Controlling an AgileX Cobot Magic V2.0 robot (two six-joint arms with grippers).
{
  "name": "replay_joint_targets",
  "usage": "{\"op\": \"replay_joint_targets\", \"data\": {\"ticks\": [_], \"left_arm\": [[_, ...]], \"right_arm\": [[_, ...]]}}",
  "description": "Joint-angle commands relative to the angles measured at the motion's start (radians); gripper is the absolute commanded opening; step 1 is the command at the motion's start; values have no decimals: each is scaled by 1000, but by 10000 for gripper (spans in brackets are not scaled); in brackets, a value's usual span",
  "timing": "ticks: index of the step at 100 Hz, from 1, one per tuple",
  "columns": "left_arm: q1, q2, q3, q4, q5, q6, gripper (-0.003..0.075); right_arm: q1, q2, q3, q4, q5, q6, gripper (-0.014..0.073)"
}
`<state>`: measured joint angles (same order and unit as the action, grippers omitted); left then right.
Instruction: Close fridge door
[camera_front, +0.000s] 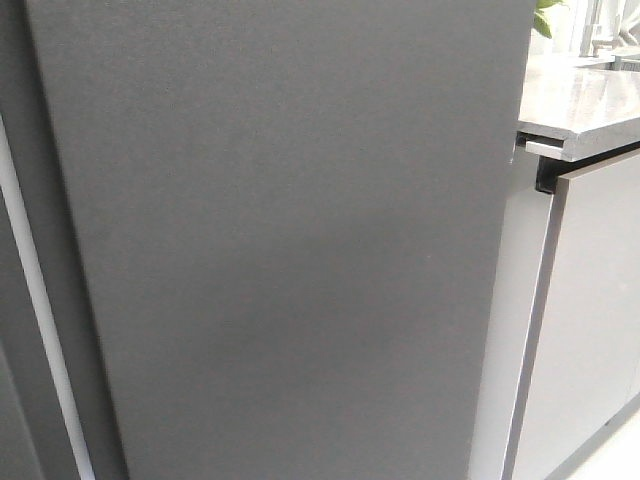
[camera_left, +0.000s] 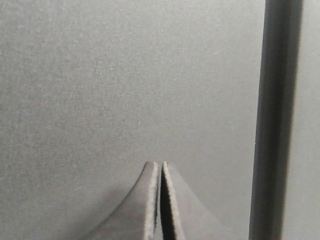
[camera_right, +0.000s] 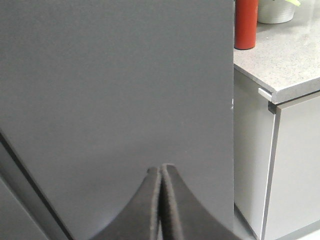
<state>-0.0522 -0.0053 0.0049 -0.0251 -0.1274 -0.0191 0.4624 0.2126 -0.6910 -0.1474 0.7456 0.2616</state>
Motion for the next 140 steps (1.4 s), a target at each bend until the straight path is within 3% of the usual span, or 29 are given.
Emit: {"op": "replay_joint_targets", "data": {"ticks": [1,16,39,63,96,140], "left_arm": [[6,-10,35,-5,-73,-4,-20],[6,-10,35,-5,-73,-4,-20],[6,-10,35,-5,-73,-4,-20],[6,-10,35,-5,-73,-4,-20],[6,-10,35,-5,-73,-4,-20],[6,-10,35,-5,-73,-4,-20]], "right_arm": [[-5,14,-24,-19,-87,2,-45],[-56,-6,31,-28,-158,2,-44],[-326,-78,279,-11,-453,2,-44],[-549,-167,513,-2,-638,2,-44],[-573,-230,728,-4,-786,2,-45],[-573,-234,726,-4,-759,2,-45]]}}
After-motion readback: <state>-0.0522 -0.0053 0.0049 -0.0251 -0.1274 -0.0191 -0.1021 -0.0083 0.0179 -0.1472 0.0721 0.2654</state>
